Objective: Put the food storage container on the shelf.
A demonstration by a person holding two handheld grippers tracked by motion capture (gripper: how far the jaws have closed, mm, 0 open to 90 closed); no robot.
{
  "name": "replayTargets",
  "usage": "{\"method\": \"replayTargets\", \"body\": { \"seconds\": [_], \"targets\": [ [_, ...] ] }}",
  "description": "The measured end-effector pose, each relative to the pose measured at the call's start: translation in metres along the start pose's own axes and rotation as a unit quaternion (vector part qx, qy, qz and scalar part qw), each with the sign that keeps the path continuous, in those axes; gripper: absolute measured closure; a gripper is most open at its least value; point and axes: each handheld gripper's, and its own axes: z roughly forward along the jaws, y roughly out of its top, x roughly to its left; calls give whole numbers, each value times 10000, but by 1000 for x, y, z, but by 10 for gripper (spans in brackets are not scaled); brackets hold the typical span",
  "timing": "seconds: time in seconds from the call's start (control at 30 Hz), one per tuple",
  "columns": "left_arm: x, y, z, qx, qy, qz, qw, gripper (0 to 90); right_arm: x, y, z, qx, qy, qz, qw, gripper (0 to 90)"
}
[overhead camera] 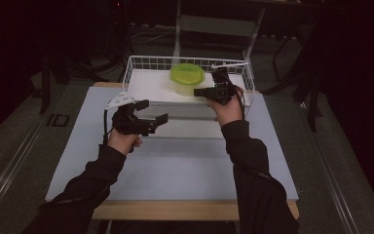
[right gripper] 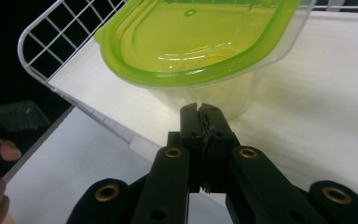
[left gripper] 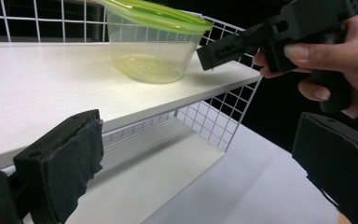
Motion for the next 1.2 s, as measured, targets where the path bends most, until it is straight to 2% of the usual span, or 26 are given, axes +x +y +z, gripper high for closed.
{"method": "replayTargets", "body": {
  "seconds": [0.13,0.2,0.33,0.43,0.53,0.6,0.63,0.67,0.73,0.8,0.97,1.1,1.2],
  "targets": [
    [-1,-2,-2,41,-47,66,10000,27,-4,2,3,60,-87,28,9999,872],
    [-2,-3,-4,34,-52,118,9999,27,-4,0,3,31,-16,79,10000,865],
    [-5,-5,-8,62,-82,198,9998,27,1,-7,-2,-14,101,13,9999,837],
    [-9,-8,-12,25,-149,225,9996,28,8,-15,-9,-8,131,-142,9998,794],
    [-14,-12,-15,8,-275,354,9990,27,17,-25,-17,-13,200,-334,9992,696],
    [-19,-14,-18,-13,-294,470,9985,27,22,-32,-22,-64,261,-449,9986,580],
    [-19,-14,-18,-13,-294,470,9985,27,22,-32,-22,-64,261,-449,9986,580],
    [-22,-17,-21,-27,-337,482,9983,27,25,-36,-24,-98,249,-522,9983,517],
    [-25,-20,-24,-24,-392,488,9980,27,32,-49,-28,-179,421,-659,9968,377],
    [-27,-23,-28,1,-421,485,9979,27,35,-59,-30,-242,591,-809,9947,292],
    [-31,-34,-38,91,-509,448,9977,27,36,-85,-33,-325,811,-965,9915,211],
    [-38,-47,-47,186,-578,591,9964,27,33,-103,-34,-281,708,-1117,9908,203],
    [-40,-55,-52,232,-632,585,9960,27,30,-118,-35,-213,697,-1258,9894,178]
  ]
}}
